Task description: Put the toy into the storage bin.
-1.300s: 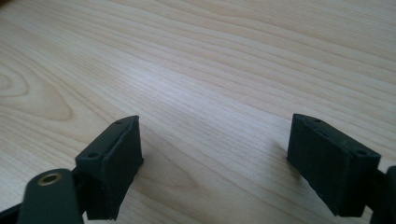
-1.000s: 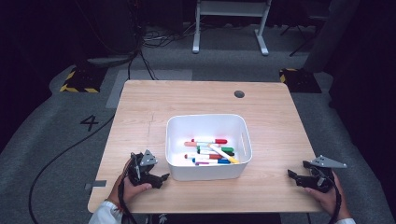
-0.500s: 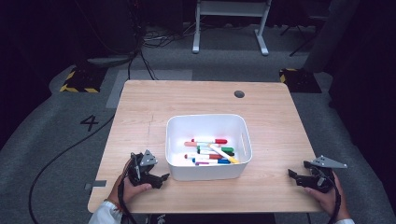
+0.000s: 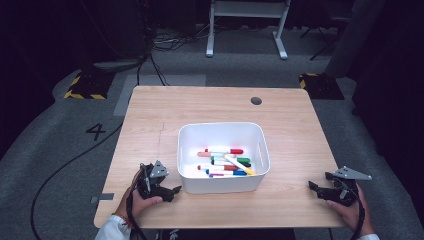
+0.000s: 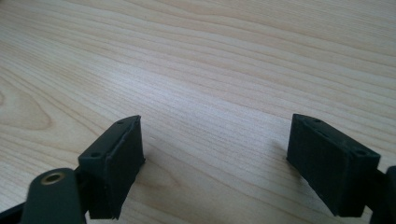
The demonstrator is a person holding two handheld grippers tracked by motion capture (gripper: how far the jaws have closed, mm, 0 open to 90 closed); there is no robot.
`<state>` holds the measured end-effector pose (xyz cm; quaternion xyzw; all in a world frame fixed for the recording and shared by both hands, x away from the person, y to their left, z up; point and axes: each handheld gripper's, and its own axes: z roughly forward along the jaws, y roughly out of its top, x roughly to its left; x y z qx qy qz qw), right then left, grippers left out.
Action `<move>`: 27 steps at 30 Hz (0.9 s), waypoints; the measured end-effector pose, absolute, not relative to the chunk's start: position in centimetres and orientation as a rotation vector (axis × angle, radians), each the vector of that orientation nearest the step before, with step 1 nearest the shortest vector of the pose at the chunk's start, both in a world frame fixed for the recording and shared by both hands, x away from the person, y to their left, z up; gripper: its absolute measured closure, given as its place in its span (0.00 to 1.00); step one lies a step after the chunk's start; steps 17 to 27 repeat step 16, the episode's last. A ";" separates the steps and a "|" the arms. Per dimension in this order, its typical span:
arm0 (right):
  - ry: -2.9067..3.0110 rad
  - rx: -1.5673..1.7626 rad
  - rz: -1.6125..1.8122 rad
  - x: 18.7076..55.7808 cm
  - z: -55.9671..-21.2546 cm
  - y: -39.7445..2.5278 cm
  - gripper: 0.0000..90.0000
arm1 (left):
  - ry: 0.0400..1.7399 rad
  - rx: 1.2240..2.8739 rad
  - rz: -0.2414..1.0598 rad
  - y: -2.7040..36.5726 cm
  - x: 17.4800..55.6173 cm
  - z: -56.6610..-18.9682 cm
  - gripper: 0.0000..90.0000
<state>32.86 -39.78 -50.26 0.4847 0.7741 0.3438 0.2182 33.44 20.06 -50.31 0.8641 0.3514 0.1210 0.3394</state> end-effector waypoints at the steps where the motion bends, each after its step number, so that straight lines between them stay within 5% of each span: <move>1: 2.141 1.348 0.956 32.9 -50.2 -39.7 0.21 | 0.917 2.251 0.321 20.1 33.4 -50.3 0.10; 27: 2.141 1.347 0.953 32.9 -50.2 -39.8 0.21 | 0.924 2.242 0.299 20.0 33.5 -50.4 0.10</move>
